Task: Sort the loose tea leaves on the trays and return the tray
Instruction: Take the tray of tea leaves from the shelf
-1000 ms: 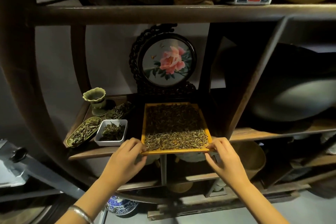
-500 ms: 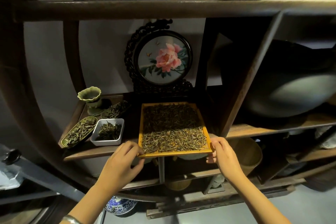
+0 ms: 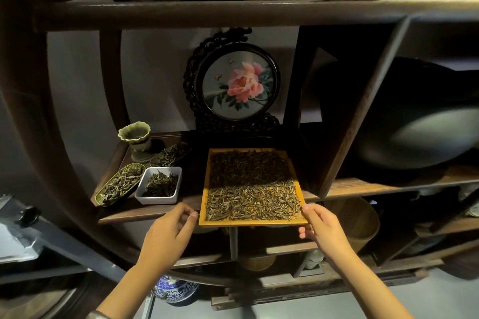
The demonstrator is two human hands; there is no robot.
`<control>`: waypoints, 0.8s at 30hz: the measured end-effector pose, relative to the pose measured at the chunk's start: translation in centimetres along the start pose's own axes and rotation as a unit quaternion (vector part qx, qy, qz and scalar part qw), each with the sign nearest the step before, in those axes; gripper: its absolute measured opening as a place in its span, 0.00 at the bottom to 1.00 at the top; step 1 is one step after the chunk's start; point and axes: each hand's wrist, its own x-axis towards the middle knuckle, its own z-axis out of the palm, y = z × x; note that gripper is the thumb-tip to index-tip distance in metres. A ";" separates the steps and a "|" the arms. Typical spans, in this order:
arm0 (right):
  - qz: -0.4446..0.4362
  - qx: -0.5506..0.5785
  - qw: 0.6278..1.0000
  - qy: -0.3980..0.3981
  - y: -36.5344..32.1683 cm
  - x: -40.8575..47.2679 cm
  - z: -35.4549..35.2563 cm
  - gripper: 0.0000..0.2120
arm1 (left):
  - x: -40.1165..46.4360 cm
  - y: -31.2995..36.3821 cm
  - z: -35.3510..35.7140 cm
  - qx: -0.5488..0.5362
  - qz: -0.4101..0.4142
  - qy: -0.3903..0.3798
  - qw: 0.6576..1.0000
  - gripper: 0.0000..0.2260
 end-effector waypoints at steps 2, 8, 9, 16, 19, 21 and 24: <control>0.000 0.003 1.000 -0.006 0.2 -0.7 -0.3 0.15 | 0.2 0.2 0.5 -0.006 -0.017 -0.042 0.999 0.09; -0.003 -0.006 0.999 -0.031 0.6 -2.8 -1.3 0.16 | 0.8 1.2 2.0 -0.076 -0.070 -0.067 0.992 0.15; -0.002 -0.005 0.999 -0.033 0.7 -3.2 -1.5 0.15 | 0.9 1.3 2.2 -0.088 -0.079 -0.063 0.991 0.16; 0.067 0.038 0.996 -0.037 1.1 -3.4 -2.0 0.16 | 0.6 1.9 2.8 -0.153 -0.112 -0.046 0.981 0.13; 0.116 0.020 0.992 -0.035 0.6 -2.0 -1.7 0.19 | 0.7 2.1 2.9 -0.154 -0.118 -0.047 0.980 0.14; 0.121 0.015 0.992 -0.029 0.1 -0.7 -1.3 0.20 | 0.6 2.2 2.8 -0.163 -0.124 -0.047 0.978 0.13; 0.124 -0.002 0.992 -0.001 -0.7 0.8 -0.6 0.19 | 0.6 2.3 2.8 -0.182 -0.131 -0.053 0.973 0.13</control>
